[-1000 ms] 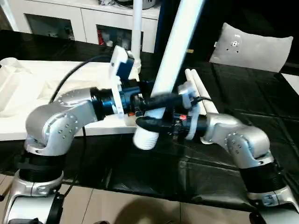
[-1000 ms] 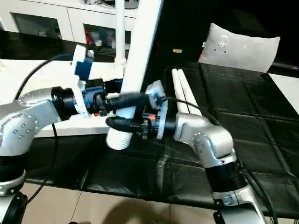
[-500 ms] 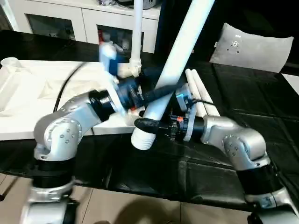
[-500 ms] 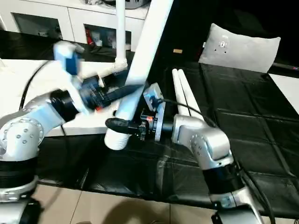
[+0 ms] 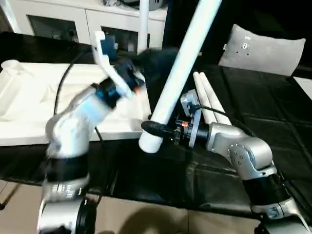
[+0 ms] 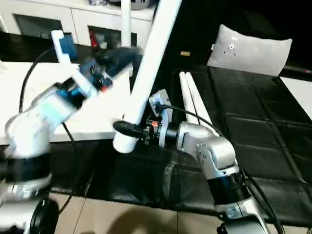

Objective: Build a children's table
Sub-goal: Pick table leg, then insert table leg to table base

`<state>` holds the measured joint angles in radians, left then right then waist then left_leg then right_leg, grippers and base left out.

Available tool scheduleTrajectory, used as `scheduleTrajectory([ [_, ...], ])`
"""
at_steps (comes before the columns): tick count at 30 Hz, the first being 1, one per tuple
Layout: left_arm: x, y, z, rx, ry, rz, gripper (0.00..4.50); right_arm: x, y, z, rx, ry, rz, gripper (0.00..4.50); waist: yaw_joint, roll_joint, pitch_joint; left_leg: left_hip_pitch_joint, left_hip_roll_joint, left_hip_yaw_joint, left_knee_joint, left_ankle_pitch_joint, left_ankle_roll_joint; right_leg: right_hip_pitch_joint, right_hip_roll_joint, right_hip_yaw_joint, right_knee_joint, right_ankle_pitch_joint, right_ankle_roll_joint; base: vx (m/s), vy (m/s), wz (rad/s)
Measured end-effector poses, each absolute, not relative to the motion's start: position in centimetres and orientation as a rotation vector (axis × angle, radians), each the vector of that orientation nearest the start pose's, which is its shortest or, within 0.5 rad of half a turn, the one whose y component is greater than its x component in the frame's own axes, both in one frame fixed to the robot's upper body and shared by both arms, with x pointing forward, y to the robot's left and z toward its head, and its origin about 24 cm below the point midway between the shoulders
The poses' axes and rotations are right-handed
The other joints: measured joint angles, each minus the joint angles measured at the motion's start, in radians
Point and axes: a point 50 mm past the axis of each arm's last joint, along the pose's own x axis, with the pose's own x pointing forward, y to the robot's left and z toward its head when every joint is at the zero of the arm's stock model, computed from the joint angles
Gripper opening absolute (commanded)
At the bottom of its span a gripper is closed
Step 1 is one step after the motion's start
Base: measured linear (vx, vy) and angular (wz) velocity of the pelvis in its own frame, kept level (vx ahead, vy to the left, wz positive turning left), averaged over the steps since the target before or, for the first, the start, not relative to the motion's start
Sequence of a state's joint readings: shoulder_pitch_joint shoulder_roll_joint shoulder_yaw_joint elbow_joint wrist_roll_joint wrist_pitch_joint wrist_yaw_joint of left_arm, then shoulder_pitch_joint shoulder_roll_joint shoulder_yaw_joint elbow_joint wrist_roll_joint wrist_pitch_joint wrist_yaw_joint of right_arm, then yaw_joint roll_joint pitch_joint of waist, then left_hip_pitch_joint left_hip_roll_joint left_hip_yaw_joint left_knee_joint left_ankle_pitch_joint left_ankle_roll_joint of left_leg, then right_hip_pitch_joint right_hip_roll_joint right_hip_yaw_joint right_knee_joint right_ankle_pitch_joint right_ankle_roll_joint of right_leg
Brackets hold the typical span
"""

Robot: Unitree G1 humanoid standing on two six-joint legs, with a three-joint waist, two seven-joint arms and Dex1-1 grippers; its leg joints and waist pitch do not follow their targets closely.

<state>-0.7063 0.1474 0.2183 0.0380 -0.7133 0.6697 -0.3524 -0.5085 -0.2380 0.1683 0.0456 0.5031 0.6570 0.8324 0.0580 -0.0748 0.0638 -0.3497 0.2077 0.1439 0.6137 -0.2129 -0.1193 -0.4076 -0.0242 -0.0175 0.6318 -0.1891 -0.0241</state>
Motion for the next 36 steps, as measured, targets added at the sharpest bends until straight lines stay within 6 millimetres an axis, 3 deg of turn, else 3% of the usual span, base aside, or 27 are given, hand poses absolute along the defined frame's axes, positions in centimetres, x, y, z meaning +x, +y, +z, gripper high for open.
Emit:
scheduleTrajectory([
  [6,32.5,10.0,21.2,-0.389,-0.102,-0.866,4.37,29.8,-7.6,11.6,0.154,0.225,1.191,1.90,0.003,0.000,0.000,-0.001,0.000,0.000,0.000,0.000,0.000,0.000,-0.001,0.000,-0.001,0.000,0.000,0.000,0.000,0.00],
  [16,32.2,10.8,20.8,-0.220,-0.078,-0.870,4.37,31.0,-8.1,10.7,0.141,0.230,1.029,1.90,-0.003,0.002,0.001,0.000,0.000,0.000,0.000,0.001,0.001,0.000,0.000,0.000,0.000,0.002,-0.001,0.000,0.000,0.00],
  [21,33.8,13.4,18.4,-0.008,0.073,-0.745,4.37,32.1,-9.3,10.7,0.155,0.201,0.850,1.90,-0.005,0.006,0.003,0.000,0.000,0.000,0.000,0.002,0.002,0.000,0.000,0.000,0.000,0.004,0.000,0.000,0.000,0.00],
  [27,33.8,15.0,15.4,0.221,0.223,-0.863,4.50,32.5,-10.2,10.2,0.170,0.203,0.779,1.90,-0.004,0.009,0.005,0.000,0.000,0.000,-0.002,0.003,0.001,0.000,0.000,0.000,-0.001,0.003,0.000,0.000,0.000,0.00],
  [31,34.1,15.8,12.4,0.299,0.333,-0.961,4.10,32.3,-10.5,9.8,0.171,0.202,0.762,1.90,-0.001,0.013,0.007,0.001,-0.001,0.000,-0.003,0.004,-0.001,0.000,0.000,0.000,-0.001,0.004,0.000,0.000,0.000,0.00],
  [36,34.6,16.8,10.4,0.414,0.403,-1.078,3.72,31.7,-10.8,8.5,0.138,0.243,0.733,1.90,0.000,0.013,0.008,0.001,-0.001,0.000,-0.005,0.008,-0.006,0.000,0.000,0.000,-0.001,0.004,-0.001,0.000,0.000,0.00],
])
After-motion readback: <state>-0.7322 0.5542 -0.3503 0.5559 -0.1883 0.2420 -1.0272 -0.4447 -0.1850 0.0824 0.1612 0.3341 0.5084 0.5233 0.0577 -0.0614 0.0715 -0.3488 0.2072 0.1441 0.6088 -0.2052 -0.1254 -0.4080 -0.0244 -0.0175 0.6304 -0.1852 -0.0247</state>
